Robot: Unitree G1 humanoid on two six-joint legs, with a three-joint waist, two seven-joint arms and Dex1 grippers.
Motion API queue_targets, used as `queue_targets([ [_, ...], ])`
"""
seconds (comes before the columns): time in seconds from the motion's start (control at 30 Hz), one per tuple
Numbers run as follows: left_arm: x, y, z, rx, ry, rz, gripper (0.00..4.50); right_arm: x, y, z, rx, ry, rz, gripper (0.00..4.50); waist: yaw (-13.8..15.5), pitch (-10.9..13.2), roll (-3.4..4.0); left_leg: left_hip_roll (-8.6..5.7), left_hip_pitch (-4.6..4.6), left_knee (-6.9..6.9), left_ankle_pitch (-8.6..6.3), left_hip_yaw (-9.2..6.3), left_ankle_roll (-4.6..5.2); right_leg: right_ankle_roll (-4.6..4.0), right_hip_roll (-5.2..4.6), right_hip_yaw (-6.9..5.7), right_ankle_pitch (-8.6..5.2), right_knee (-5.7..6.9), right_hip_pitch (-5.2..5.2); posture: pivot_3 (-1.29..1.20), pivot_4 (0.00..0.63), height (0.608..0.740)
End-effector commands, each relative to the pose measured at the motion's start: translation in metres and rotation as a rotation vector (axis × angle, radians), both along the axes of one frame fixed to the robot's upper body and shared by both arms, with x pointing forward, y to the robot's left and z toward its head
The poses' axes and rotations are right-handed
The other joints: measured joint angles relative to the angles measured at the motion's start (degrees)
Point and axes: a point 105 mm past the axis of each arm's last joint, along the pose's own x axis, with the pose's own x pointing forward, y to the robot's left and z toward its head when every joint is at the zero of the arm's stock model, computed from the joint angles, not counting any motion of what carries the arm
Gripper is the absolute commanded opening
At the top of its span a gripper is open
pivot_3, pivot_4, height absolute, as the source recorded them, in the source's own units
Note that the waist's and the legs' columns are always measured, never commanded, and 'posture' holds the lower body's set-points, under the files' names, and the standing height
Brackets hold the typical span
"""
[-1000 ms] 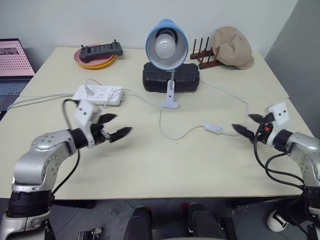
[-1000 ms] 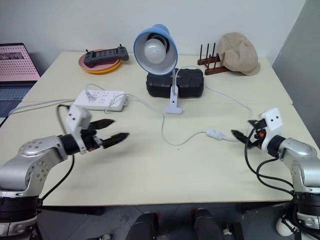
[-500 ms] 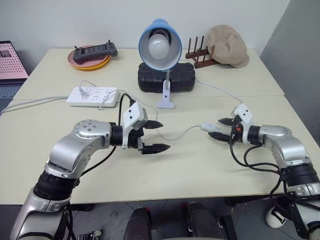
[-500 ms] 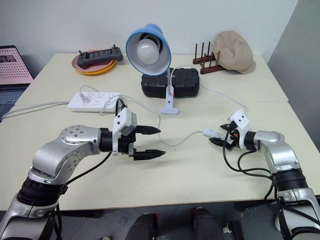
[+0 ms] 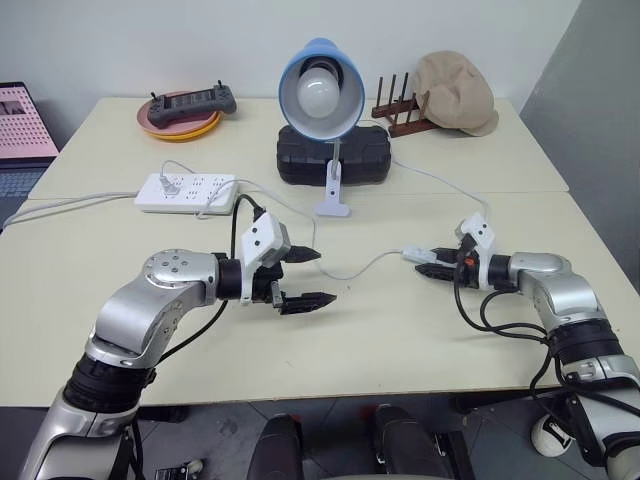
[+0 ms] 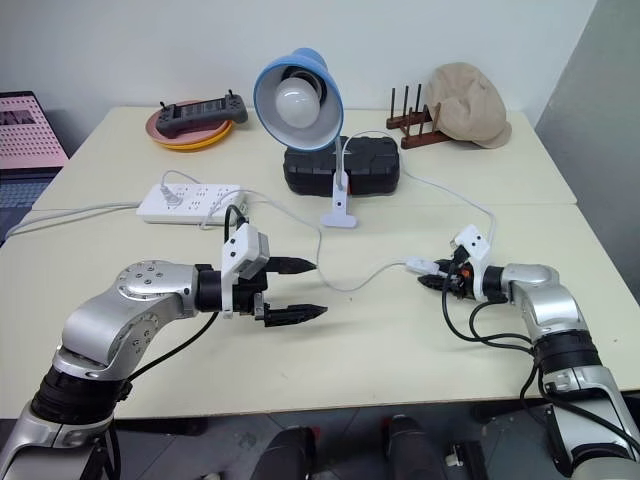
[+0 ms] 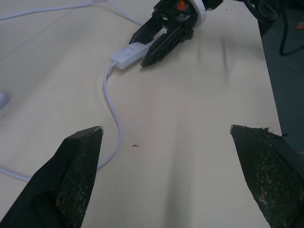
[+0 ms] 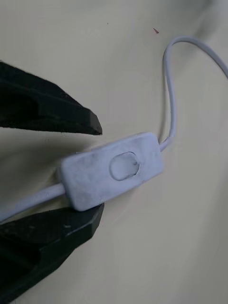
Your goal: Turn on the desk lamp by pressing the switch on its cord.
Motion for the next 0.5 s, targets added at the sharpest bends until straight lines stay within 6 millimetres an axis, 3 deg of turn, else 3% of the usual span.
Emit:
queue_targets([
  [0.03,-0.001,-0.002,0.014,-0.035,-0.062,0.0,4.5,0.003,-0.003,0.017,0.037,-0.047,0.0,1.24,0.0,0.0,0.0,0.0,0.0,0.0,0.0,0.0,0.0,0.0,0.0,0.0,0.0,0.01,0.0,0.0,0.15,0.74],
  [0.2,0.003,-0.002,0.017,-0.048,-0.072,0.011,4.5,0.004,-0.002,0.022,0.052,-0.058,-0.004,1.1,0.0,0.0,0.0,0.0,0.01,0.01,0.0,0.0,0.0,0.0,0.0,0.0,0.0,0.02,0.0,0.0,0.15,0.74],
  [0.3,0.009,0.004,0.031,-0.13,-0.069,0.07,4.5,0.007,0.006,0.033,0.054,-0.109,0.003,1.1,0.02,0.0,0.0,0.0,0.01,0.0,0.0,0.0,0.0,0.0,0.0,0.0,0.0,0.02,0.0,0.0,0.15,0.74],
  [0.5,0.009,0.02,0.042,-0.311,0.034,0.241,4.5,0.008,0.054,0.062,0.078,-0.306,0.015,1.1,-0.4,0.0,0.0,0.02,0.06,-0.02,0.0,-0.03,0.0,0.0,0.02,0.0,0.0,0.06,0.0,0.0,0.15,0.74],
])
